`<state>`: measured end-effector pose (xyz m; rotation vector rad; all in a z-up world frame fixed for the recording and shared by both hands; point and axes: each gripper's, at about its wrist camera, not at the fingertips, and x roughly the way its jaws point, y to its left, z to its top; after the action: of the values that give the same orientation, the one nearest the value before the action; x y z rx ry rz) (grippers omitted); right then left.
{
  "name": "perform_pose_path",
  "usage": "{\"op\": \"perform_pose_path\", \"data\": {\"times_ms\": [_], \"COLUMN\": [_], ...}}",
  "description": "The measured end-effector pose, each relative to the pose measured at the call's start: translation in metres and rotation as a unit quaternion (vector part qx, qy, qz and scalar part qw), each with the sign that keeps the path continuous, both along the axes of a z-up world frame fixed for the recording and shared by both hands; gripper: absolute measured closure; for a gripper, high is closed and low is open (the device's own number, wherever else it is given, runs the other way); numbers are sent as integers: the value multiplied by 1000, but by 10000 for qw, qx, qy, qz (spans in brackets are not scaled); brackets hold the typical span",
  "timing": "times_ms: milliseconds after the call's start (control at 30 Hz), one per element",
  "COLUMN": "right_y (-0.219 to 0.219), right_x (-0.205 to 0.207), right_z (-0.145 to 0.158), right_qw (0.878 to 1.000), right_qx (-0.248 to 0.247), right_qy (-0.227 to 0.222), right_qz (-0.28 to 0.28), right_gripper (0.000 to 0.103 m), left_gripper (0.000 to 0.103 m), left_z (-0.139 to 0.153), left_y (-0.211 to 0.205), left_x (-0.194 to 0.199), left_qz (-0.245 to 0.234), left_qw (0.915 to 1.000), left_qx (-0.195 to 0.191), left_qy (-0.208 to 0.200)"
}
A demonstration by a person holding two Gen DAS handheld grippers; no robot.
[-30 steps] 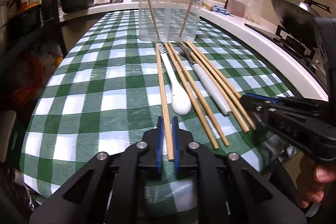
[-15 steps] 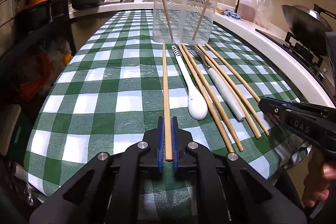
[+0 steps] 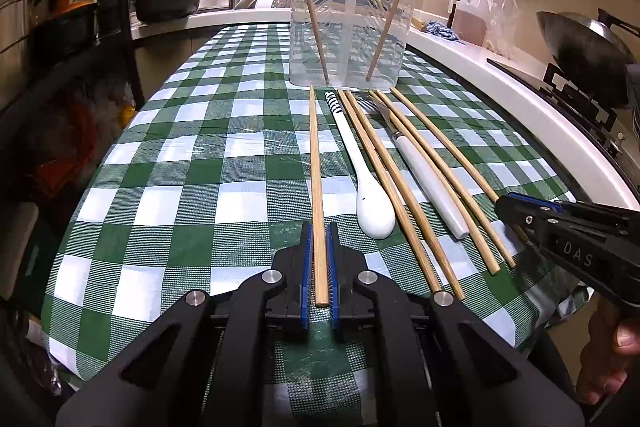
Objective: Organize utensils
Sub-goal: 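Lift the chopstick with the left gripper over the container while the right gripper carries its chopstick there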
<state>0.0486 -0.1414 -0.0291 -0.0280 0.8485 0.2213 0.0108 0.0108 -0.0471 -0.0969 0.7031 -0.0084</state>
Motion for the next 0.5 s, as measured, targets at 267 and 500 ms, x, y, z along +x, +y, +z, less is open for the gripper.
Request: {"op": "perform_pose_path", "data": {"times_ms": [267, 500], "right_y": [2, 1], "right_x": [-1, -1], "right_z": [0, 0], "right_qw": [10000, 10000], "right_qx": [-66, -67], "right_qy": [-33, -34], "right_qz": [-14, -16], "right_gripper": [95, 95], "left_gripper": [96, 95], "left_z": [0, 0], "left_y": [-2, -1], "left_x": [2, 2], "left_qz": [-31, -41], "left_qw": [10000, 9999], "left_qx": [28, -75], "left_qy": [-13, -68]}}
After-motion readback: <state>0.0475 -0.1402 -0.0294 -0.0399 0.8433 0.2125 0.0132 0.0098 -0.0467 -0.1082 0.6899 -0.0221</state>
